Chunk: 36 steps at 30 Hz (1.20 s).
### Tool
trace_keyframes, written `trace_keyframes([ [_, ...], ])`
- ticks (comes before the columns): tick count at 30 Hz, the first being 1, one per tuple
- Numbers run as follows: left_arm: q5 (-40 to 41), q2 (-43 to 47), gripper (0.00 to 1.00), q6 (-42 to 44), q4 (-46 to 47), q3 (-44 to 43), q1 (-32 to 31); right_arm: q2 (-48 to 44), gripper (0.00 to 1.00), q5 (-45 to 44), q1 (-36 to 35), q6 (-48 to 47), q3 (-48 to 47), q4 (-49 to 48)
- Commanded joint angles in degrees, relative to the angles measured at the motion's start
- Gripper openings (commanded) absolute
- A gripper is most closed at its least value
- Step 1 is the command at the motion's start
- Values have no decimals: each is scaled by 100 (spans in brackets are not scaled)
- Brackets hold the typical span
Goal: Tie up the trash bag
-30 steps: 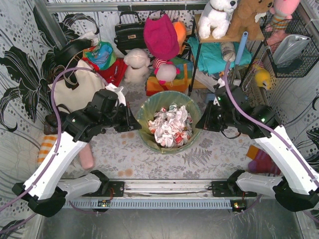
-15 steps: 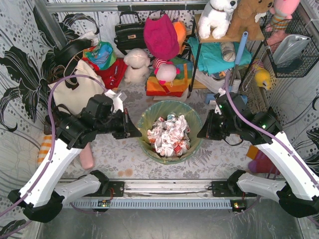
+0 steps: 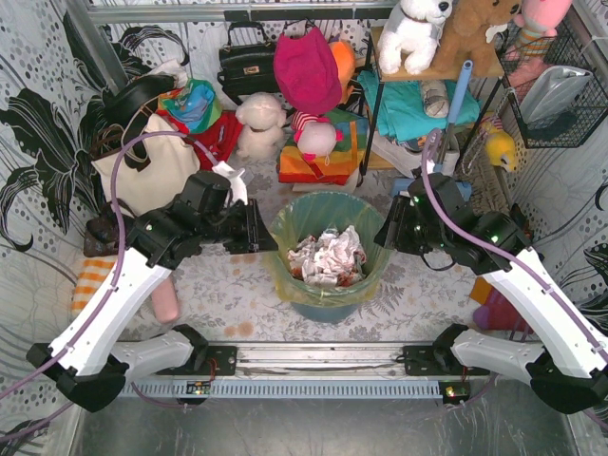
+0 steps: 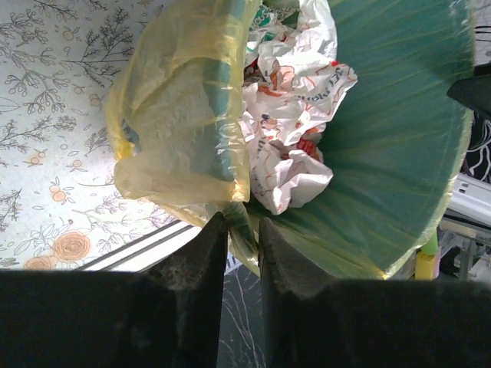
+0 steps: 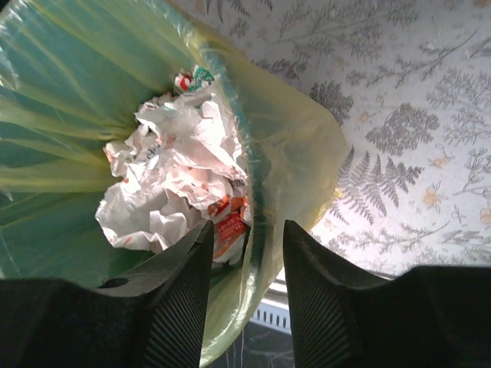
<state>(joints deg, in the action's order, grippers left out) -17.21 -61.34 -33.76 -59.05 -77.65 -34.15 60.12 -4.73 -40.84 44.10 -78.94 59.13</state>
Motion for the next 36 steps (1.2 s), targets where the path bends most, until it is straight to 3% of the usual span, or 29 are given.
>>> trace_keyframes([
  [1,85,-130,31,223,377,-93,-48,22,42,-563,23,-238,63,-487],
  [4,260,-150,35,239,379,-92,-42,71,38,-668,23,-300,96,-677],
  [10,622,-105,36,182,455,-25,-42,353,14,-912,23,-469,126,-926],
  [14,811,-63,36,151,353,-5,-42,568,8,-1056,23,-673,54,-1180],
  [16,980,-26,47,146,262,-25,-41,645,8,-1109,23,-770,54,-1359],
  [17,1142,-2,55,131,186,-65,-42,675,9,-1132,23,-806,60,-1435],
  [20,1696,82,66,86,-71,-282,-41,720,16,-1244,23,-851,53,-1543],
  [23,2048,262,67,-24,-129,-450,-39,679,29,-1336,23,-834,-7,-1523],
  [31,2708,643,67,-302,-13,-380,-37,272,47,-1662,23,-857,-172,-1313],
  [36,3127,856,67,-594,72,171,-35,-64,50,-2210,23,-640,-293,-696],
])
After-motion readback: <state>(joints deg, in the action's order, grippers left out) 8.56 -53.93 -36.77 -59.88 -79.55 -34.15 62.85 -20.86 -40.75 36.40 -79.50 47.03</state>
